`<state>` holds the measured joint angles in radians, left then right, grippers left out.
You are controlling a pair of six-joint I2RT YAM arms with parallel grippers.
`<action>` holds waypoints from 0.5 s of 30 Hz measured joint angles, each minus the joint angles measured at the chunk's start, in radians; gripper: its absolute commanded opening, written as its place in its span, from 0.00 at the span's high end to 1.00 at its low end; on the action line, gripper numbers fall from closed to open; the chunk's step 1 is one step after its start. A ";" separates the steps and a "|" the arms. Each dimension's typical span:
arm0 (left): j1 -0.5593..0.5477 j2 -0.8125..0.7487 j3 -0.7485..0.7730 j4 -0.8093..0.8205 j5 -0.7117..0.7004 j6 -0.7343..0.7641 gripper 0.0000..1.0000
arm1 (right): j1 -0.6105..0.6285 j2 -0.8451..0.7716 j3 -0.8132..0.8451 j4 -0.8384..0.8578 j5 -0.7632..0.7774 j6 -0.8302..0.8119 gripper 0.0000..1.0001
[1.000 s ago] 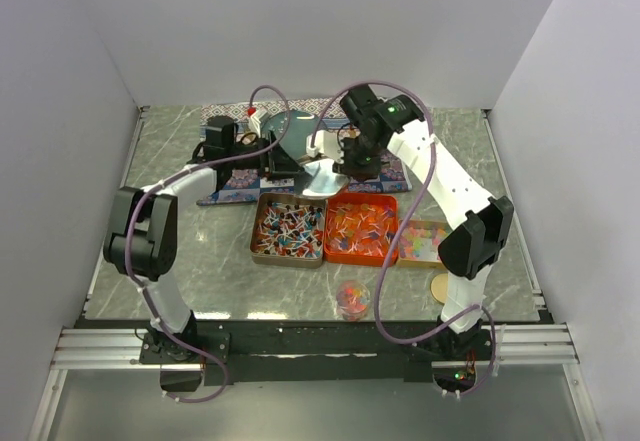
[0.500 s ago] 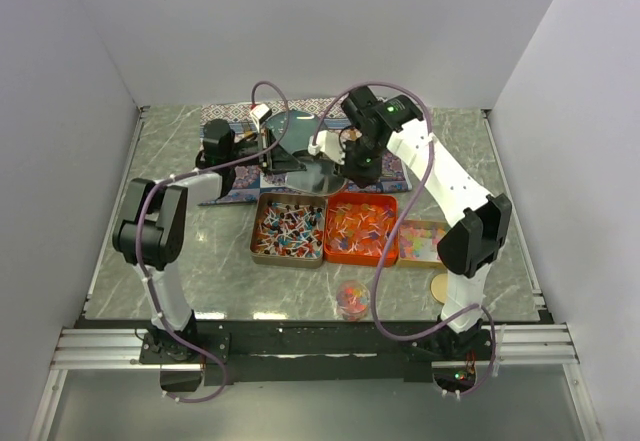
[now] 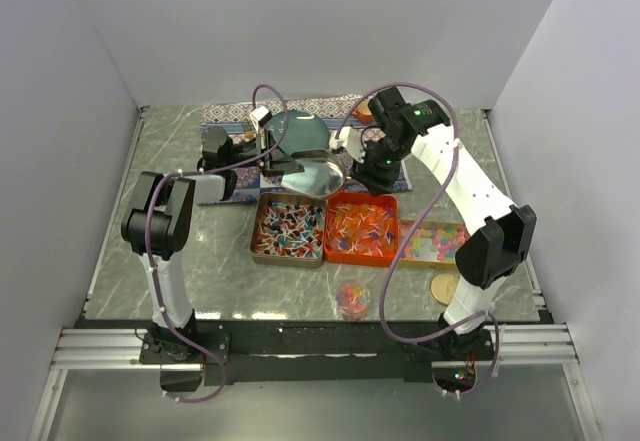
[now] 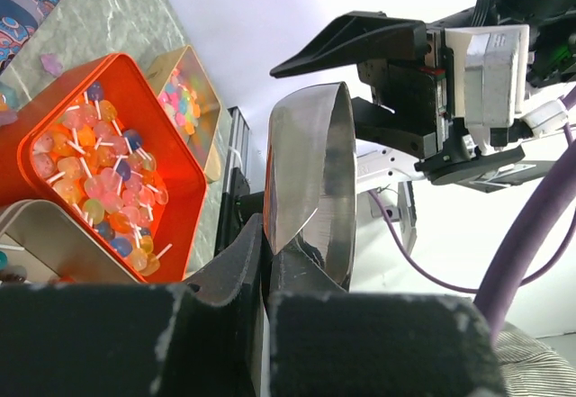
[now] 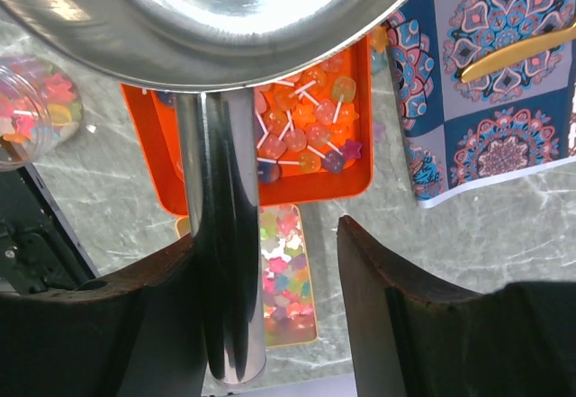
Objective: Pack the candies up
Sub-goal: Adjust the spatula.
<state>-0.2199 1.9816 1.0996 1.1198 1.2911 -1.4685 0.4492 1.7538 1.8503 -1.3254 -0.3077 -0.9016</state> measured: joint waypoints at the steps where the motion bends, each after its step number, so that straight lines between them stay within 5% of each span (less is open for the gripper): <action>1: 0.001 0.000 0.000 0.004 0.002 -0.005 0.99 | 0.000 -0.002 0.000 0.002 -0.002 0.001 0.44; 15: 0.007 0.000 0.000 -0.004 0.002 -0.011 0.99 | 0.016 -0.005 0.003 0.050 -0.042 0.032 0.47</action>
<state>-0.2127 1.9816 1.0996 1.1160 1.2934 -1.4796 0.4656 1.7489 1.8534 -1.2755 -0.3492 -0.8692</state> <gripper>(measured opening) 0.051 0.550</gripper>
